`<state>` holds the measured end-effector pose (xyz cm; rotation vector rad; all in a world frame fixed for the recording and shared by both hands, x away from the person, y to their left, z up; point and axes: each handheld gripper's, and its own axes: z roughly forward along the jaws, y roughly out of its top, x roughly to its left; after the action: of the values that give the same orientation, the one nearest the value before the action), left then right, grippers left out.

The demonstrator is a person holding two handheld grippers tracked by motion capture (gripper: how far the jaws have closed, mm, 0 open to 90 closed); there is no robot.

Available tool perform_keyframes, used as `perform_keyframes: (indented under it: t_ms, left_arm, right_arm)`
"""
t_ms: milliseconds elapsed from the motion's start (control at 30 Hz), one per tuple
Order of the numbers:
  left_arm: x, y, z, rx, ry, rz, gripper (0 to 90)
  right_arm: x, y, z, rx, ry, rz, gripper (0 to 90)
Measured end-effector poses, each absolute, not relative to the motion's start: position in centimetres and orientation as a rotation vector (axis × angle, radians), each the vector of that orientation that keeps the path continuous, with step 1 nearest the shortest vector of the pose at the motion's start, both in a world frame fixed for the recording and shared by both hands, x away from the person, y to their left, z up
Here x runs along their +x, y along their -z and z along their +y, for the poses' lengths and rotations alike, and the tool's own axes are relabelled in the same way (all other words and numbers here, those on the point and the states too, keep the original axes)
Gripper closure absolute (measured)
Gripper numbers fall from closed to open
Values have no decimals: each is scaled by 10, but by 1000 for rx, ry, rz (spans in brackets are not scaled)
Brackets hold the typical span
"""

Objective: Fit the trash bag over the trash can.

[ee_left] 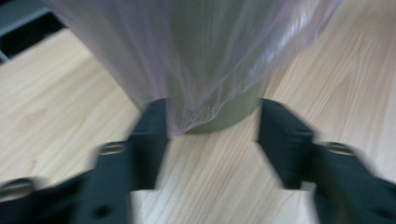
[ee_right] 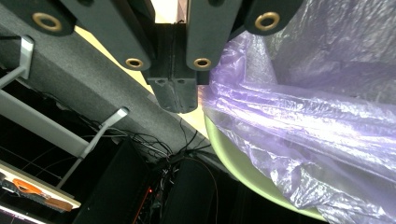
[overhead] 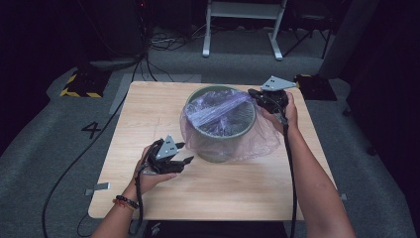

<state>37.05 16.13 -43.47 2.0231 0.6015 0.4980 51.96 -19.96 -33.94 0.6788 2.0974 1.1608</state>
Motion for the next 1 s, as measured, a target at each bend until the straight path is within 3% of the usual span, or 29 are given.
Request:
perform_keyframes:
  t_ms: [167, 333, 567, 700, 833, 1000]
  left_arm:
    - [352, 407, 174, 1886, -505, 552, 178]
    - [358, 376, 179, 1849, -564, 548, 204]
    - [393, 361, 162, 1941, -575, 601, 237]
    - [401, 356, 159, 1958, -590, 603, 368]
    - [401, 349, 163, 1959, -643, 581, 688]
    - [403, 339, 169, 1944, -699, 573, 859]
  right_arm:
    - [517, 337, -204, 686, -1182, 2087, 900]
    - [512, 335, -205, 669, -1215, 2085, 900]
    - [506, 330, -203, 632, -1236, 2087, 900]
    - [502, 327, -202, 614, -1248, 2090, 900]
    - [497, 325, -199, 586, -1262, 2098, 900]
    - [494, 322, -197, 552, -1261, 2113, 900]
